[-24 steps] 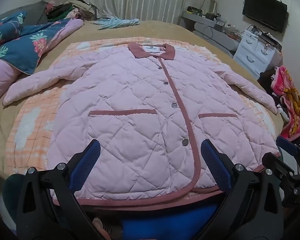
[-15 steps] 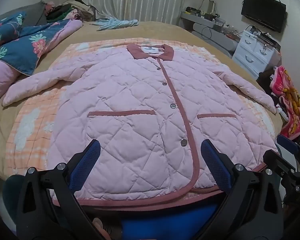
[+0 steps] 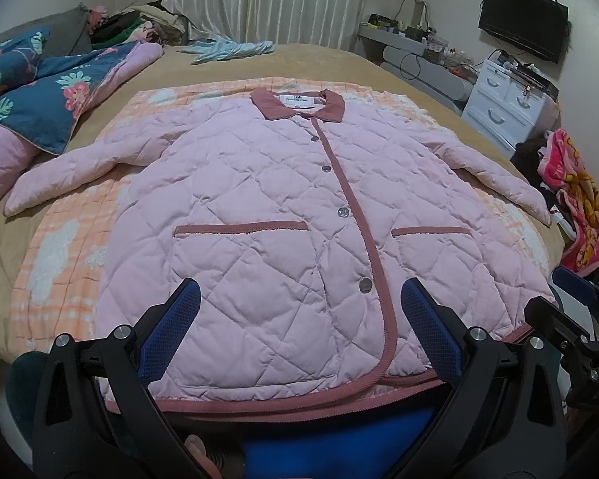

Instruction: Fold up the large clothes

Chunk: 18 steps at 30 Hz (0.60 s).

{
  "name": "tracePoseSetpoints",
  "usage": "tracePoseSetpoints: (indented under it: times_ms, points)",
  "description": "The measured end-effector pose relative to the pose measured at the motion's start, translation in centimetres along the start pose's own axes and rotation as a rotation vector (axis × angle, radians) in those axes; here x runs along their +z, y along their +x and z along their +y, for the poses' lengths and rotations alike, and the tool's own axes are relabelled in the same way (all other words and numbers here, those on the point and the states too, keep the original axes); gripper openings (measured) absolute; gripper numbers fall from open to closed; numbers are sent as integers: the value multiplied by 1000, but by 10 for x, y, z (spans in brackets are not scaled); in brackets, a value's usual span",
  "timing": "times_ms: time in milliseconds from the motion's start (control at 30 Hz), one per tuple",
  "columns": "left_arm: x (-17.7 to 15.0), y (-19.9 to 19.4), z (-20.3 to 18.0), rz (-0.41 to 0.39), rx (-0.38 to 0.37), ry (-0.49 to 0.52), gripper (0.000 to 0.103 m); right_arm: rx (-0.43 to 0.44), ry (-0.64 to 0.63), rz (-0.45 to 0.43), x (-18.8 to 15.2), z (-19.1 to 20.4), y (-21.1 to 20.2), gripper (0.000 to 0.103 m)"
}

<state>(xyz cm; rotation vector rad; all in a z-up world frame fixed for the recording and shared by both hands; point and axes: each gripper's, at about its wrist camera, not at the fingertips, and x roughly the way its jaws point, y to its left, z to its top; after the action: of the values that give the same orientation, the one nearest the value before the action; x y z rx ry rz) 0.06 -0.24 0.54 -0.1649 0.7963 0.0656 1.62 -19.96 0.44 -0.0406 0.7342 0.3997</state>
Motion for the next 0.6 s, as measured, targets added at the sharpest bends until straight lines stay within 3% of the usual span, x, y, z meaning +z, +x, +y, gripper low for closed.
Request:
tracePoseSetpoints:
  times_ms: [600]
  points:
    - [0, -1, -1, -2, -2, 2, 94, -4, -5, -3, -1, 0, 2, 99]
